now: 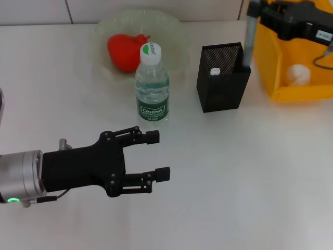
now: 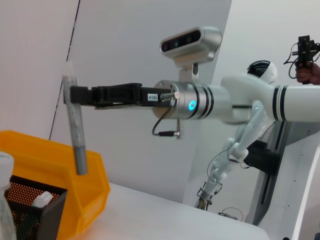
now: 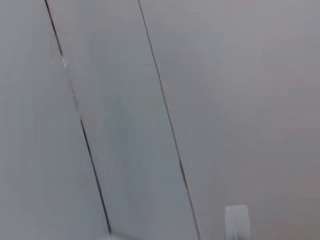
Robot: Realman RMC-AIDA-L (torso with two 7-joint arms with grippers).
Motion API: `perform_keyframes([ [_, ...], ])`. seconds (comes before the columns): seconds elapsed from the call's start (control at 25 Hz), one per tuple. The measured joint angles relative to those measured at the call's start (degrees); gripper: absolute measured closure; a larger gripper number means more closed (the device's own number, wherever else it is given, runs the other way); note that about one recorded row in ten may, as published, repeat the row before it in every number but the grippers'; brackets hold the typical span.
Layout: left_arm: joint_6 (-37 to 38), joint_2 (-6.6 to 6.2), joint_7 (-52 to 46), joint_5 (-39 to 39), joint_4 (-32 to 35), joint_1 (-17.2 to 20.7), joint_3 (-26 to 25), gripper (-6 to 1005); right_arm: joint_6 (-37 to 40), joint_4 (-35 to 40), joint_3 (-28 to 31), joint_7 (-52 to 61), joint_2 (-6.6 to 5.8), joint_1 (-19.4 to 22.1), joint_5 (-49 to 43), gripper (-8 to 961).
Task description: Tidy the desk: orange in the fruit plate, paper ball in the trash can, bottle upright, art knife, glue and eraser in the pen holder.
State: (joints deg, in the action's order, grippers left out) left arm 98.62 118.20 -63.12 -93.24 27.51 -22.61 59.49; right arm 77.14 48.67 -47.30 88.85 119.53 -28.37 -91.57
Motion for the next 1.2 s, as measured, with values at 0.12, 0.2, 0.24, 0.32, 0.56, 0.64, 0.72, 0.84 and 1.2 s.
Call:
perform_keyframes([
  [0.12,-0.2,-0.05,0.0,0.0,0.0,0.0,-0.3,187,-0.7,-11.1,0.3,-13.7,-0.13,-2.7,8.5,807],
  [0.2,-0.2,-0.05,0.0,0.0,0.0,0.0,-0.4,187,-1.6,-15.1,0.5,-19.9,-0.16,-3.9,11.3,802],
  [0.24,-0.2,-0.03,0.0,0.0,0.0,0.0,-0.5,187,-2.2,-16.6,0.4,-22.6,-0.15,-4.4,12.5,800],
  [0.32,-0.2,0.01,0.0,0.0,0.0,0.2,-0.5,187,-3.8,-18.8,0.2,-25.8,-0.03,-5.3,13.5,795],
  [0.56,-0.2,0.01,0.0,0.0,0.0,0.4,-0.6,187,-6.3,-21.6,0.1,-27.0,-0.05,-6.8,13.3,779],
  [0.64,-0.2,0.01,0.0,0.0,0.0,0.4,-0.6,187,-6.4,-21.7,0.1,-26.9,-0.03,-6.8,13.3,774],
  [0.72,-0.2,0.01,0.0,0.0,0.0,0.5,-0.6,187,-6.3,-21.7,0.1,-26.8,-0.03,-6.7,13.3,769],
  [0.84,-0.1,-0.03,0.0,0.0,0.0,0.5,-0.7,187,-5.8,-21.6,0.0,-26.2,-0.15,-6.2,13.2,762],
  [1.2,1.5,-0.25,-0.4,0.0,0.0,0.8,-0.8,187,4.8,-7.9,-3.9,-11.9,-1.27,2.4,7.8,369],
])
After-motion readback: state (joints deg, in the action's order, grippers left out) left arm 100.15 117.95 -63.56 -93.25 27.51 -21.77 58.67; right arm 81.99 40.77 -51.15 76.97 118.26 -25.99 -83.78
